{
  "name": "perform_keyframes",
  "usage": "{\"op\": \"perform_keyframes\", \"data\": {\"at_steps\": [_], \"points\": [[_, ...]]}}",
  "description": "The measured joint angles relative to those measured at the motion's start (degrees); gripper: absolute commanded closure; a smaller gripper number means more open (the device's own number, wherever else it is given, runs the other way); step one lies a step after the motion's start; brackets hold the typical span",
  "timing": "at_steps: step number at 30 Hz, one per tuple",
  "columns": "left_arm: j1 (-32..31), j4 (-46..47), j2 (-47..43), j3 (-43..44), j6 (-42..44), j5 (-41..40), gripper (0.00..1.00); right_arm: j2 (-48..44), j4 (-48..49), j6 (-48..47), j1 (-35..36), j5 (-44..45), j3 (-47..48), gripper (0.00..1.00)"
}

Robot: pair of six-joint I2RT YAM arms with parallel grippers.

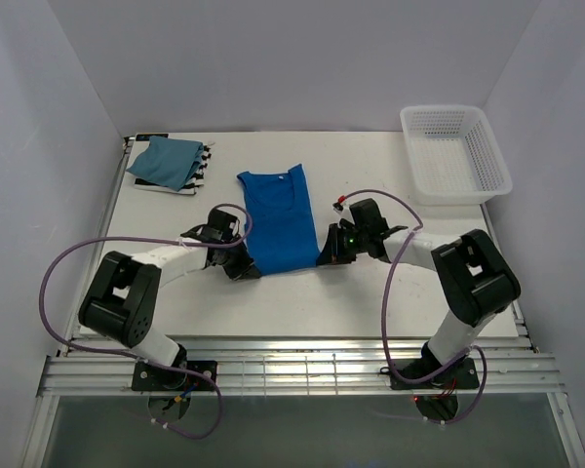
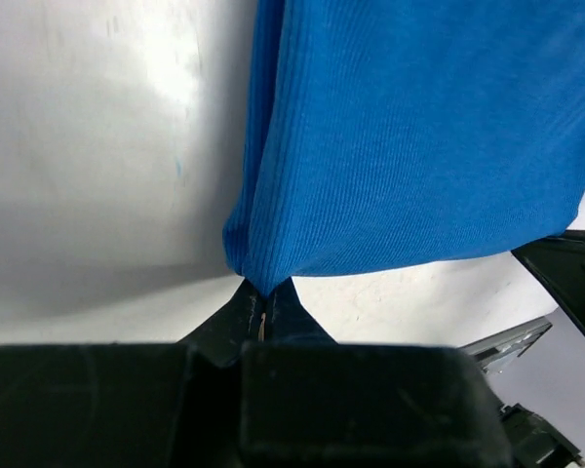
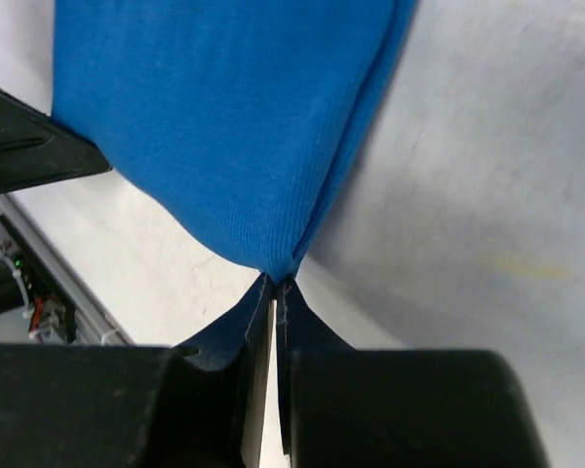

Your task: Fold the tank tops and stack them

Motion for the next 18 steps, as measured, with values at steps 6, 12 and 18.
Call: {"op": "perform_keyframes", "data": {"at_steps": [6, 12, 18], "points": [[-5.1, -1.9, -14.2, -5.8, -1.6, -2.9, 1.0, -13.0, -0.9, 0.0, 1.5, -1.6, -9.2, 0.92], [-9.3, -7.4, -26.8, -7.1, -4.6, -2.6, 1.0, -29.7, -6.8, 1.5, 4.5, -1.6, -16.1, 0.92], [-9.9, -13.3, -35.2, -3.2, -6.2, -3.2, 1.0, -41.5, -12.7, 3.1, 5.0, 0.6, -15.2, 0.92]]}}
